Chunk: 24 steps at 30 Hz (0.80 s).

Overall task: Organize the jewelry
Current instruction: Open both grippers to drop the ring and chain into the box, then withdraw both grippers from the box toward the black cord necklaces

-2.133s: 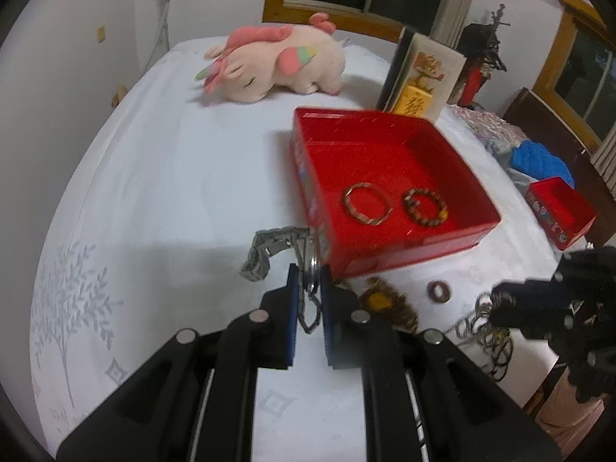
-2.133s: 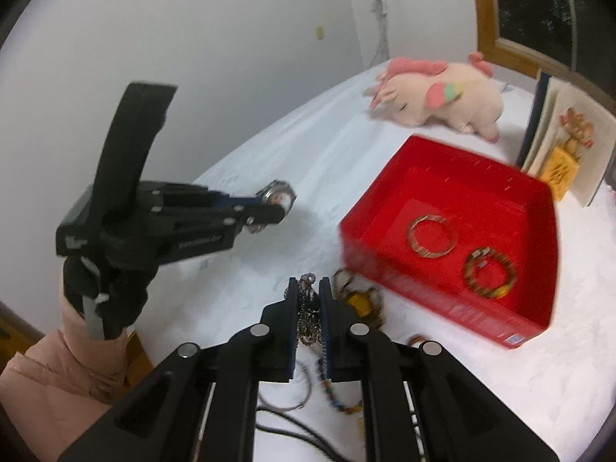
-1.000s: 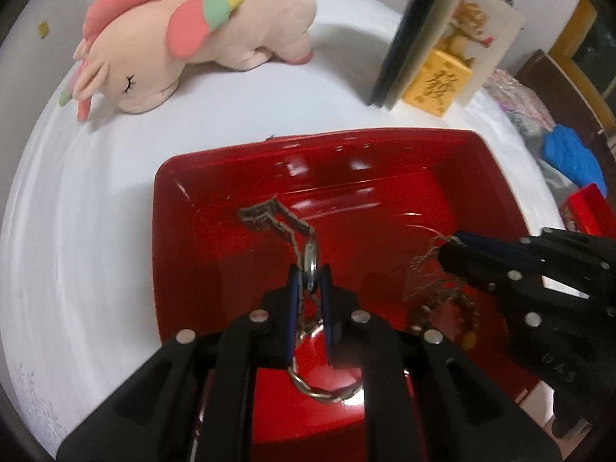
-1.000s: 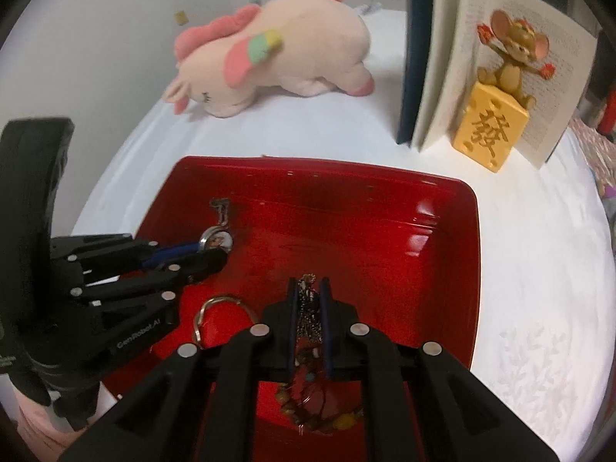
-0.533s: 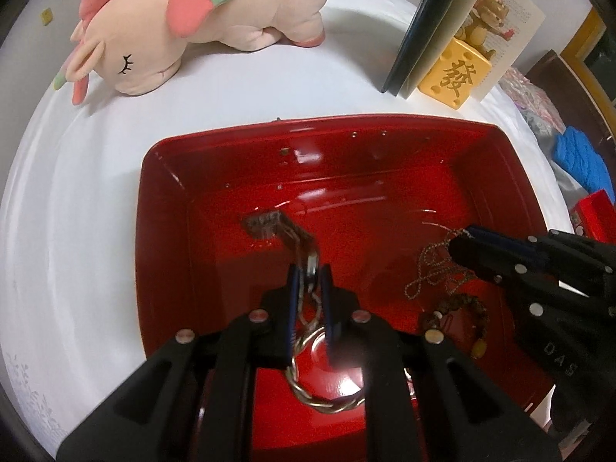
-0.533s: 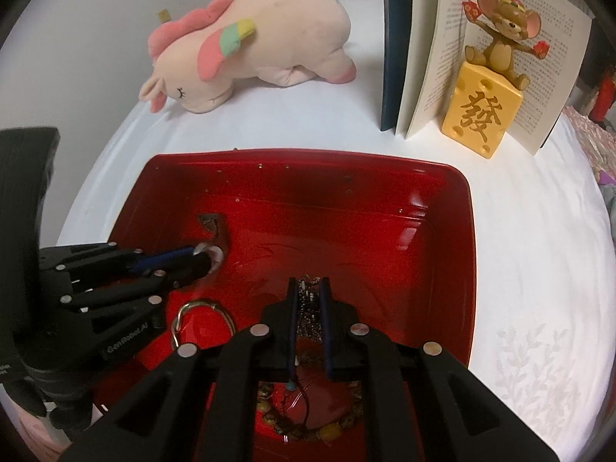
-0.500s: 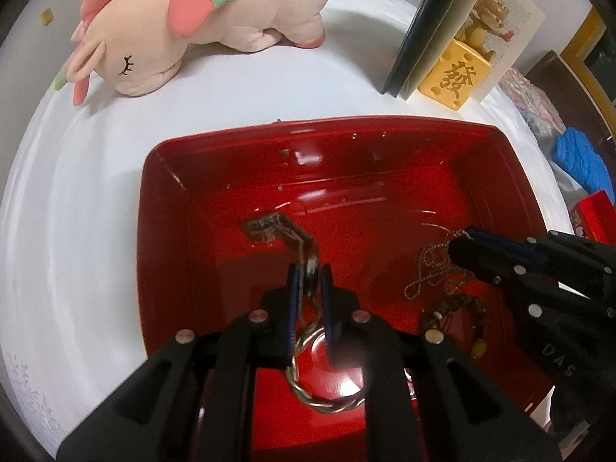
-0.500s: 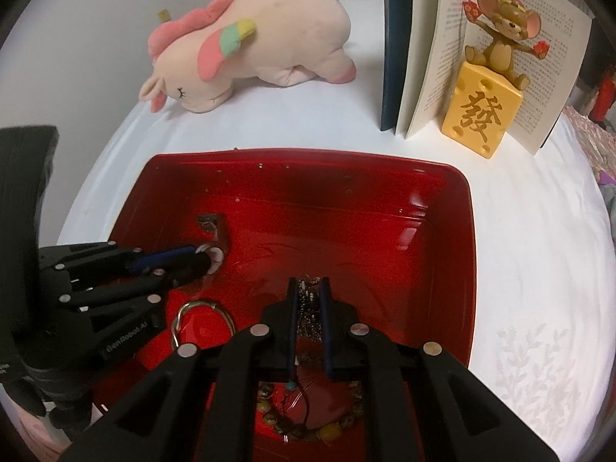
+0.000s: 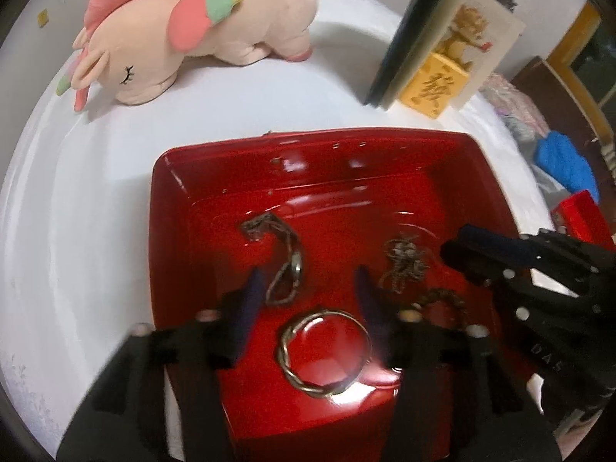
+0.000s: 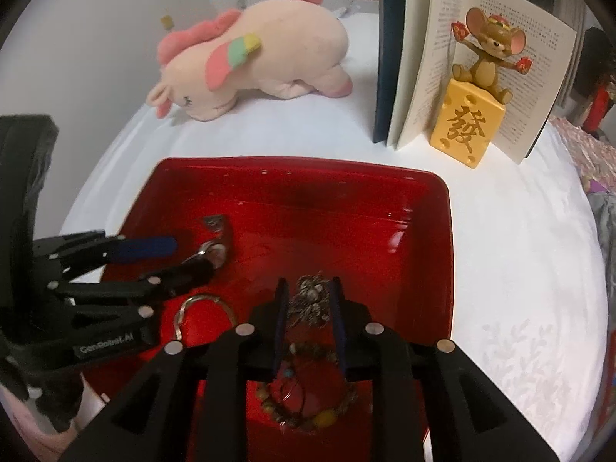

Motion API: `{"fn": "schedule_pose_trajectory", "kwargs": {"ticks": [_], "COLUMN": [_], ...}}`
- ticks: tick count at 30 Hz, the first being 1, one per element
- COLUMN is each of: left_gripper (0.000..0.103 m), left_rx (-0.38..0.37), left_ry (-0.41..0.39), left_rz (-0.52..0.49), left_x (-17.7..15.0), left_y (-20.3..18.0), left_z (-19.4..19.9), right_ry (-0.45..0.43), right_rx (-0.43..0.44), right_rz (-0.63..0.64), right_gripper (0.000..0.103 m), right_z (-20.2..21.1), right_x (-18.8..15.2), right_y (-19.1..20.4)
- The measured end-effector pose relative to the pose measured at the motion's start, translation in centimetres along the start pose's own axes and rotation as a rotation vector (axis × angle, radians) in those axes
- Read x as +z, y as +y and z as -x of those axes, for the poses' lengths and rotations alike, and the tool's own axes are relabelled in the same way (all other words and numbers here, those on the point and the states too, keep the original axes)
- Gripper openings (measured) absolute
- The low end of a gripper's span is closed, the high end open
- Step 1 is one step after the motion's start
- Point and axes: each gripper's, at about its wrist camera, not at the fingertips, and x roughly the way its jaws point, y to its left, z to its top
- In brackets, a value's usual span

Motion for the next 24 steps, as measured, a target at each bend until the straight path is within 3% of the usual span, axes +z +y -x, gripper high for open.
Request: {"fn": "schedule_pose_trajectory", "kwargs": {"ticks": [1, 7, 12, 24], "left_gripper": [0.064, 0.065, 0.073, 0.085], "left_rx": [0.004, 0.01, 0.034, 0.08], "left_ry": [-0.007, -0.06, -0.137, -0.213], "left_rz": [0.002, 0.01, -0.013, 0.011], "left_x": [-0.1, -2.1, -5.5, -13.3], "left_y": [0.1, 0.7, 0.5, 1.1], "left_z": [0.3, 3.7, 7.7, 12.5], "right_ry": [-0.01, -0.053, -0.1, -0.119], "right_rx": [0.007, 0.039, 0.06, 0.118], "right_rz": [0.003, -0.003, 0.011, 0.044], "right_gripper": [0.022, 0.022, 0.022, 0.022], "right_z": [0.4, 3.8, 7.3, 12.2], "right_x": [-0.2, -2.1, -5.4, -13.2], "right_y": [0.0, -0.2, 0.0, 2.2]}}
